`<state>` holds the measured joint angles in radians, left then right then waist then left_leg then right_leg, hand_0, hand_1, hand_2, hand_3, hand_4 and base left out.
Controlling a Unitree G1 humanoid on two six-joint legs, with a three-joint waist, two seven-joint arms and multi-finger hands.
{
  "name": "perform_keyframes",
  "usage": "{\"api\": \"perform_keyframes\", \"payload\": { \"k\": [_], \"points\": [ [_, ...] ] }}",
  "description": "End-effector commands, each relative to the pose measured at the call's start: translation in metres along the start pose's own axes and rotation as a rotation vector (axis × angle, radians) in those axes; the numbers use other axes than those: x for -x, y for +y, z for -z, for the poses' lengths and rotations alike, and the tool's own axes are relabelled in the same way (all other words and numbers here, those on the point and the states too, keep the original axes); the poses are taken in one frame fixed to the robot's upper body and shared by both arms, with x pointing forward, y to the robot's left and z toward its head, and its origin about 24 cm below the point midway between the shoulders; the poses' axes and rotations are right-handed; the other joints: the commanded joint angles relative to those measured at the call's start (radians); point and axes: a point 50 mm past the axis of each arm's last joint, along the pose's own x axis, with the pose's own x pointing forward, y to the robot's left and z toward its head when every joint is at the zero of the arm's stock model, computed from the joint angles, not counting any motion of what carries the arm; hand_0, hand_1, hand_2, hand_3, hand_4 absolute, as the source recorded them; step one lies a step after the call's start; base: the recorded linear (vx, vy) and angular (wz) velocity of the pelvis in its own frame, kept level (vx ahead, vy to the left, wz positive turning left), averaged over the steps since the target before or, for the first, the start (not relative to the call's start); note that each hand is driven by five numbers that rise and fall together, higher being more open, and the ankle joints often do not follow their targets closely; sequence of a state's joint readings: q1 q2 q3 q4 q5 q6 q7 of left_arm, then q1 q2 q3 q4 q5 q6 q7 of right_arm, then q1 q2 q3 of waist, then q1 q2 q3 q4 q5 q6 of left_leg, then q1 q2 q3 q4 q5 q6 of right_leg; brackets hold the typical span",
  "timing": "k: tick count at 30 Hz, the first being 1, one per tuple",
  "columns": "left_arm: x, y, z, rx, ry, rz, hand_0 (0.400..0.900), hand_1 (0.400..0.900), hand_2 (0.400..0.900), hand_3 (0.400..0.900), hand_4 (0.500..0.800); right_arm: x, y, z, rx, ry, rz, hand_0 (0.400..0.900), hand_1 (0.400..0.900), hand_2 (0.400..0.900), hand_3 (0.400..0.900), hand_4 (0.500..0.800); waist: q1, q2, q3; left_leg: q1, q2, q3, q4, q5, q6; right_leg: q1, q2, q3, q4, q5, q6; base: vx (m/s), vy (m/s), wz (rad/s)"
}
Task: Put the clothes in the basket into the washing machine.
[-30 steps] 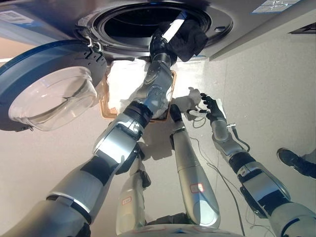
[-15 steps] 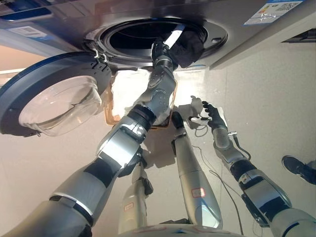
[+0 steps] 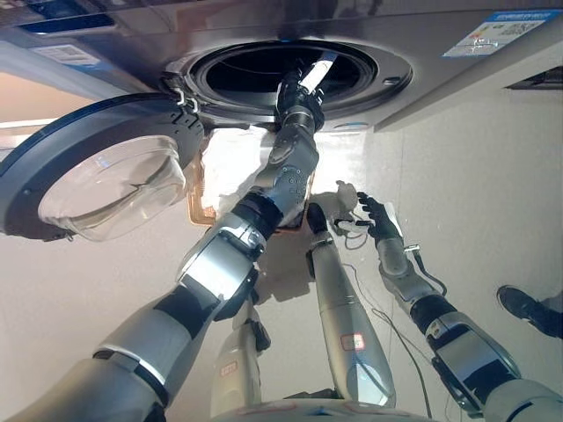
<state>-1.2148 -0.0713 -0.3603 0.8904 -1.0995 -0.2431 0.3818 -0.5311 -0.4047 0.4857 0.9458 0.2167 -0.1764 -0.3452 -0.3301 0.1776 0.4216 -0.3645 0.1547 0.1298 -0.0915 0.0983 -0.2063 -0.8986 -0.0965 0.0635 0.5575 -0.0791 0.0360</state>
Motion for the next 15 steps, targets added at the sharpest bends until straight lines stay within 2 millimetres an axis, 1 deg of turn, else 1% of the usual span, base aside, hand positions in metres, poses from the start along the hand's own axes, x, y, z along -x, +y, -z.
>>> {"api": "perform_keyframes", "payload": {
  "k": [1,2,3,5,10,11,13,15],
  "points": [
    [0.004,-0.055,-0.005,-0.059,-0.085,0.19,0.9,0.9,0.9,0.9,0.8,0.004,0.004,0.012,-0.017,0.032,0.007,0.9,0.9,0.9,0.9,0.8,0.016,-0.006,-0.032,0.179,0.049,-0.023,0.019,-0.033,0.001,0.009,-0.006,0.043,-0.114,0.156,0.129,-0.04,0.009,0.16],
    [0.004,-0.055,-0.005,-0.059,-0.085,0.19,0.9,0.9,0.9,0.9,0.8,0.004,0.004,0.012,-0.017,0.032,0.007,0.9,0.9,0.9,0.9,0.8,0.016,-0.006,-0.032,0.179,0.049,-0.023,0.019,-0.033,0.001,0.009,-0.006,0.043,-0.114,0.156,0.129,-0.07,0.015,0.28],
    [0.005,-0.05,-0.002,-0.1,-0.088,0.186,0.9,0.9,0.9,0.9,0.8,0.003,0.003,0.012,-0.014,0.034,0.012,0.9,0.9,0.9,0.9,0.8,0.023,-0.011,-0.03,0.177,0.048,-0.027,0.024,-0.033,0.0,0.033,-0.019,0.036,-0.129,0.163,0.132,-0.07,0.031,0.22],
    [0.006,-0.048,0.003,-0.129,-0.085,0.187,0.9,0.9,0.9,0.9,0.8,0.003,0.004,0.012,-0.012,0.039,0.008,0.9,0.9,0.9,0.9,0.8,0.028,-0.016,-0.026,0.18,0.048,-0.029,0.025,-0.039,0.0,0.048,-0.027,0.03,-0.141,0.169,0.135,-0.08,0.038,0.26],
    [0.013,-0.033,0.023,-0.161,-0.04,0.181,0.9,0.9,0.9,0.9,0.8,0.002,-0.002,0.019,-0.011,0.079,0.03,0.9,0.9,0.9,0.9,0.8,0.046,-0.026,-0.022,0.178,0.038,-0.044,0.054,-0.053,0.007,0.111,-0.065,0.014,-0.177,0.189,0.137,-0.07,0.041,0.29],
    [0.014,-0.032,0.026,-0.169,-0.038,0.187,0.9,0.9,0.9,0.9,0.8,0.002,-0.003,0.021,-0.01,0.089,0.034,0.9,0.9,0.9,0.9,0.8,0.051,-0.027,-0.021,0.179,0.035,-0.051,0.058,-0.056,0.009,0.119,-0.069,0.011,-0.181,0.191,0.137,-0.07,0.059,0.2],
    [0.018,-0.022,0.033,-0.216,-0.029,0.192,0.9,0.9,0.9,0.9,0.8,0.002,-0.006,0.024,-0.004,0.103,0.041,0.9,0.9,0.9,0.9,0.8,0.066,-0.027,-0.024,0.184,0.027,-0.07,0.067,-0.061,0.014,0.15,-0.082,0.004,-0.195,0.199,0.139,-0.07,0.065,0.19],
    [0.023,-0.014,0.039,-0.224,-0.02,0.199,0.9,0.9,0.9,0.9,0.8,0.004,-0.008,0.028,0.004,0.115,0.041,0.9,0.9,0.9,0.9,0.8,0.078,-0.031,-0.026,0.188,0.02,-0.085,0.083,-0.07,0.021,0.179,-0.091,-0.003,-0.204,0.205,0.141,-0.06,0.064,0.17]
  ]
}}
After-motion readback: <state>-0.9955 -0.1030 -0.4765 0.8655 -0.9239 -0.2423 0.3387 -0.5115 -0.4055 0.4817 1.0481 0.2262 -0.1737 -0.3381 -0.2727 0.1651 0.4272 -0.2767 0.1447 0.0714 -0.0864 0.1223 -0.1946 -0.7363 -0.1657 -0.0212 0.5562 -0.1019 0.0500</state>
